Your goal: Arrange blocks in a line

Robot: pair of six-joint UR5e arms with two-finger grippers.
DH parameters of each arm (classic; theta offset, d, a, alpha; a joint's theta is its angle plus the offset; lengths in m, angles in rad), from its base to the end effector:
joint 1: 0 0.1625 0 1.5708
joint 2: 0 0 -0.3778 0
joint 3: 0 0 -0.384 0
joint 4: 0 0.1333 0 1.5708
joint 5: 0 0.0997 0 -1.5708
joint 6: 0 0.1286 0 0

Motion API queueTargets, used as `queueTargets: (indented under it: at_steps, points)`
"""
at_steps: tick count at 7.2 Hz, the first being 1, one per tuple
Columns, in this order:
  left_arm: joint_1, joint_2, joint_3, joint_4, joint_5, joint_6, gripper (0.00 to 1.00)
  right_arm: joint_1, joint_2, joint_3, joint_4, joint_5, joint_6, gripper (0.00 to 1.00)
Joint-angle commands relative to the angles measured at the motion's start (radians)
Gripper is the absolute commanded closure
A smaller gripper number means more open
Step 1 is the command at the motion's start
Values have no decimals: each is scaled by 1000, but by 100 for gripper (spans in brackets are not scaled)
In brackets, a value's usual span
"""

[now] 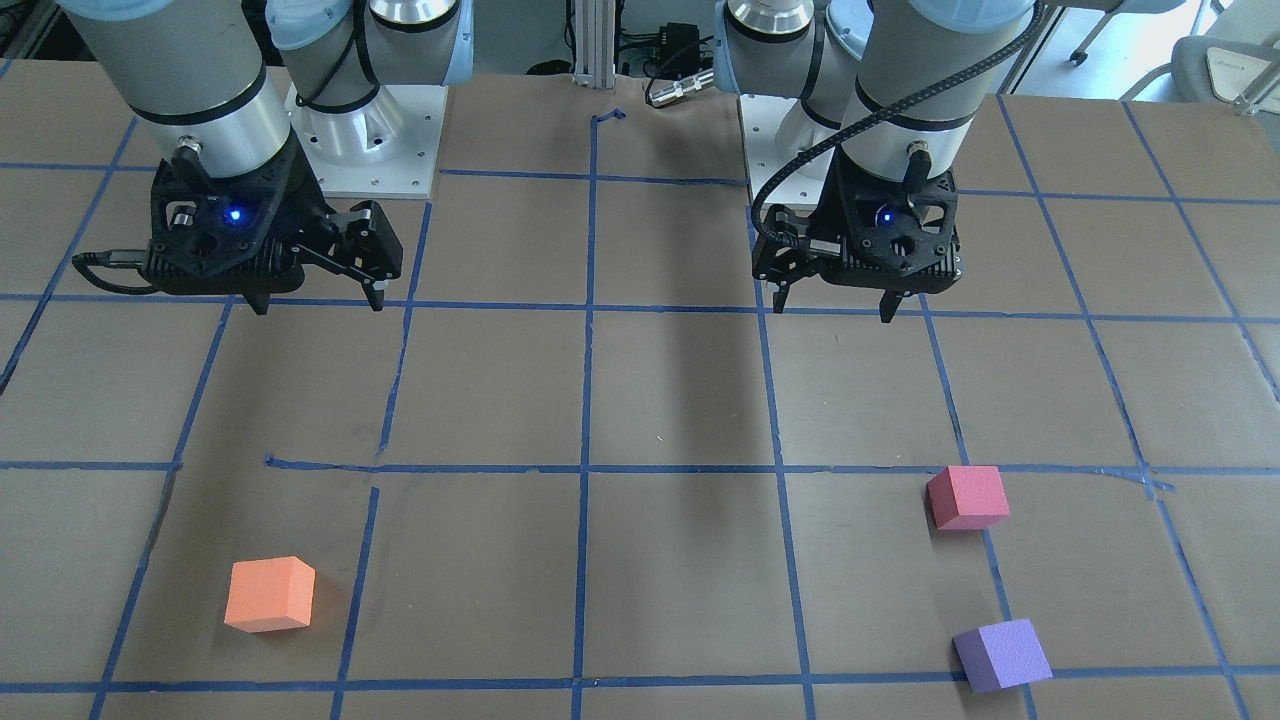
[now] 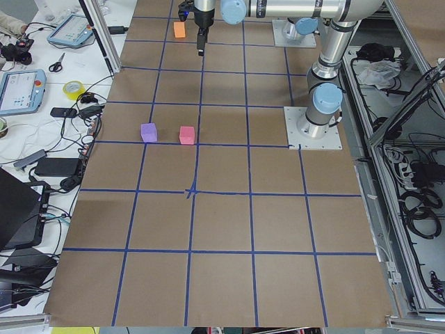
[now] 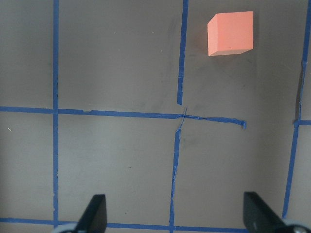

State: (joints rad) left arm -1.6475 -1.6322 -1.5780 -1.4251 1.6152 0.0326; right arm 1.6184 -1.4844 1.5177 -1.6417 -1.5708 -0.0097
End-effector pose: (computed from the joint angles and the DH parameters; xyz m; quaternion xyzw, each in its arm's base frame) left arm -0.1667 -0.5043 0.3928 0.0537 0.9976 -0.0390 0.0213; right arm 0.1579 -0.5139 0.4013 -0.0286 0.9994 -0.0188 0.0004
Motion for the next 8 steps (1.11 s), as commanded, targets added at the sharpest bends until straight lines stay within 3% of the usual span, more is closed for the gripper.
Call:
queueTargets:
  at_steps: [1,5,8]
  points:
    - [0,-1,1,0,-1,0,0,0,1,1,-1,0,-1,0]
    - [5,-3,1,8,-1,-11,0,-9,9,-16,-10,2,-3,0]
    - [5,2,-2,8,0,1,0,-112,244,-181,-13,17,-74,0]
